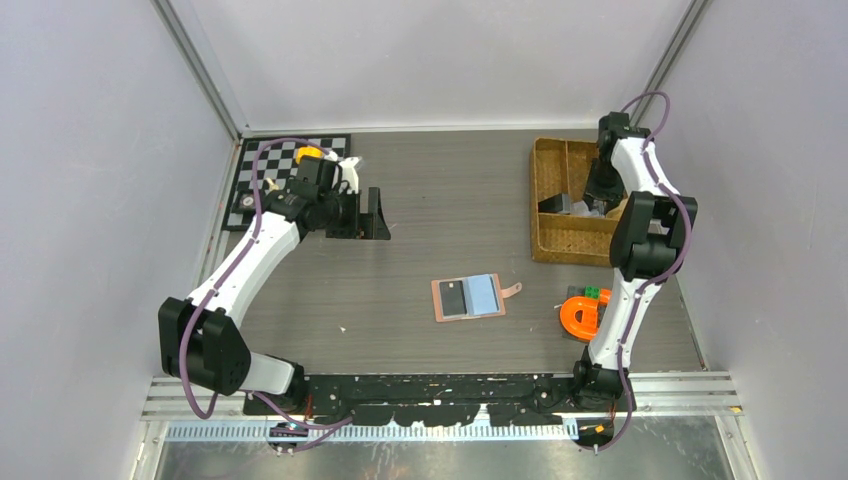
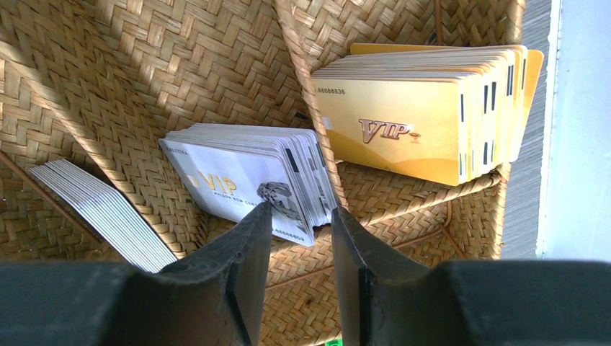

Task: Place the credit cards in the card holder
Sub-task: Pick up the credit card from the storage box.

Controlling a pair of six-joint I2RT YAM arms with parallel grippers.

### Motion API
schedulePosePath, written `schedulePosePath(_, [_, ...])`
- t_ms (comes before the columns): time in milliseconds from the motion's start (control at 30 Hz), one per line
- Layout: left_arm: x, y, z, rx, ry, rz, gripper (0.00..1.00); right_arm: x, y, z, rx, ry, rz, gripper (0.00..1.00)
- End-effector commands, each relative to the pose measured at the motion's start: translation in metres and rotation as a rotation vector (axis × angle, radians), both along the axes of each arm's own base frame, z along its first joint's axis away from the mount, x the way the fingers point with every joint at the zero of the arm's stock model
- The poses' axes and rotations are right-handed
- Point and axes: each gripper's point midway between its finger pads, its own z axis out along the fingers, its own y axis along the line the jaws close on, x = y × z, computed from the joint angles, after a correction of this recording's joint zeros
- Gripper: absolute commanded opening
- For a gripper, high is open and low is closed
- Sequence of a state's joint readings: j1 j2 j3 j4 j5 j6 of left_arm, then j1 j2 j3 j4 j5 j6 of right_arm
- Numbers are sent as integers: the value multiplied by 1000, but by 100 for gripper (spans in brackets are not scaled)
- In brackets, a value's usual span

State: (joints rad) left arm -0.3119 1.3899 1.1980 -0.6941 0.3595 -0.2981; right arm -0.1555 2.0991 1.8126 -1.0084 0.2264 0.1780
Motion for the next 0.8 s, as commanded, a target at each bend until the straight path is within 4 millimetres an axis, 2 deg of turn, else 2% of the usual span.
schedulePosePath(0, [0,0,0,-6,1,-14,84,3,-15,24,-43,-41,-16,39])
schedulePosePath(767, [-1,1,-1,-4,2,-15,84,5,-24,41,-66,-81,-29,14])
